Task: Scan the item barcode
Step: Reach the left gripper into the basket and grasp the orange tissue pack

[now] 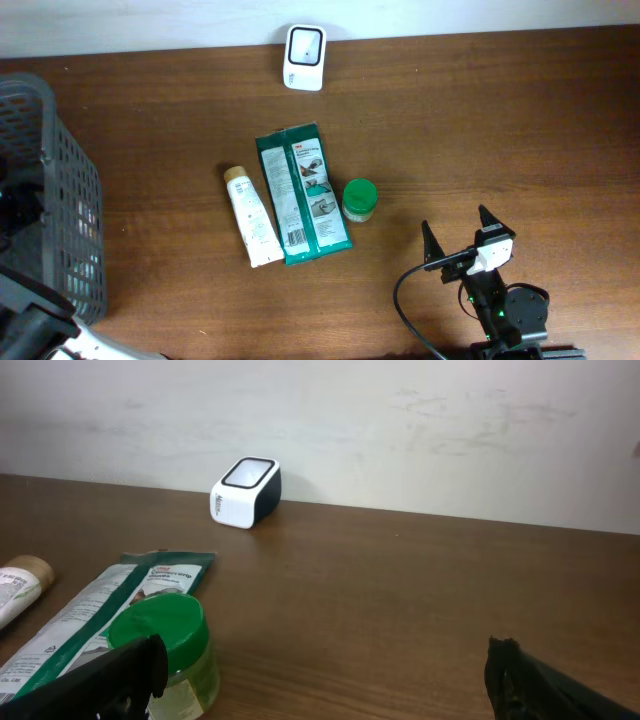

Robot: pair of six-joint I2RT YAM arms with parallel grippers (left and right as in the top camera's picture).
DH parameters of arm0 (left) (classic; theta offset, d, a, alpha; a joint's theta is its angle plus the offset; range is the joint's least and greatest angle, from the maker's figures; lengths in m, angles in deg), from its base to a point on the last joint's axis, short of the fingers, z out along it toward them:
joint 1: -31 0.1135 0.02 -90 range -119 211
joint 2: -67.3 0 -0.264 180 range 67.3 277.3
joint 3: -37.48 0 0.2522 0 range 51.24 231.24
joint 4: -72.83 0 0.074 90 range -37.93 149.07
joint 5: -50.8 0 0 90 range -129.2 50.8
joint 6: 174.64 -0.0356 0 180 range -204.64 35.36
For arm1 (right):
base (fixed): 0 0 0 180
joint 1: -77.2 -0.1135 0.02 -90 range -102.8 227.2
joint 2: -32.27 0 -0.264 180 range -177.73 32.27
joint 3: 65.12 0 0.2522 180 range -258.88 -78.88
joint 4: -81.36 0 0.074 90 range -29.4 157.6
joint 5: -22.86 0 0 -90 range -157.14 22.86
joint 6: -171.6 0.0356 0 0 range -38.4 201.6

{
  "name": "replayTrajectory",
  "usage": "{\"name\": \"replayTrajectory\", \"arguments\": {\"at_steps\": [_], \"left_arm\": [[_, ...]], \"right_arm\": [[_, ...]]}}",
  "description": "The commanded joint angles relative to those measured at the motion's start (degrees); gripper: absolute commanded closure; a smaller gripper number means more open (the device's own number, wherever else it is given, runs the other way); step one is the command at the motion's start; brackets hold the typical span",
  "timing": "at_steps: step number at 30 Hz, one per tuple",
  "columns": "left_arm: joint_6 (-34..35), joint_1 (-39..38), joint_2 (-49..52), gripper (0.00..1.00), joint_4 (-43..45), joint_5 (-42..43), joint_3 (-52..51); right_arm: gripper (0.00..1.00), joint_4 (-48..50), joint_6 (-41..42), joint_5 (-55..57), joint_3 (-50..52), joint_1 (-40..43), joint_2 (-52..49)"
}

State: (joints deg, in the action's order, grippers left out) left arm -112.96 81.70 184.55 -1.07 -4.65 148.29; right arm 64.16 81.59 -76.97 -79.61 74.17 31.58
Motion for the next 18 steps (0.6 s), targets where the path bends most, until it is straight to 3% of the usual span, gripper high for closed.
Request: {"name": "replayTrajectory", "arguments": {"at_steps": [1, 18], "left_arm": [[-1.8, -0.2, 1.4, 0.41, 0.4, 2.2, -0.4], [-3.3, -2.4, 4.8, 0.47, 3.9, 0.6, -3.6]], "right_arm": [[0.01, -0.2, 0.0, -0.5, 0.4, 0.4, 0.3], [0.01, -0.2, 0.0, -0.5, 0.4, 0.4, 0.3]]}}
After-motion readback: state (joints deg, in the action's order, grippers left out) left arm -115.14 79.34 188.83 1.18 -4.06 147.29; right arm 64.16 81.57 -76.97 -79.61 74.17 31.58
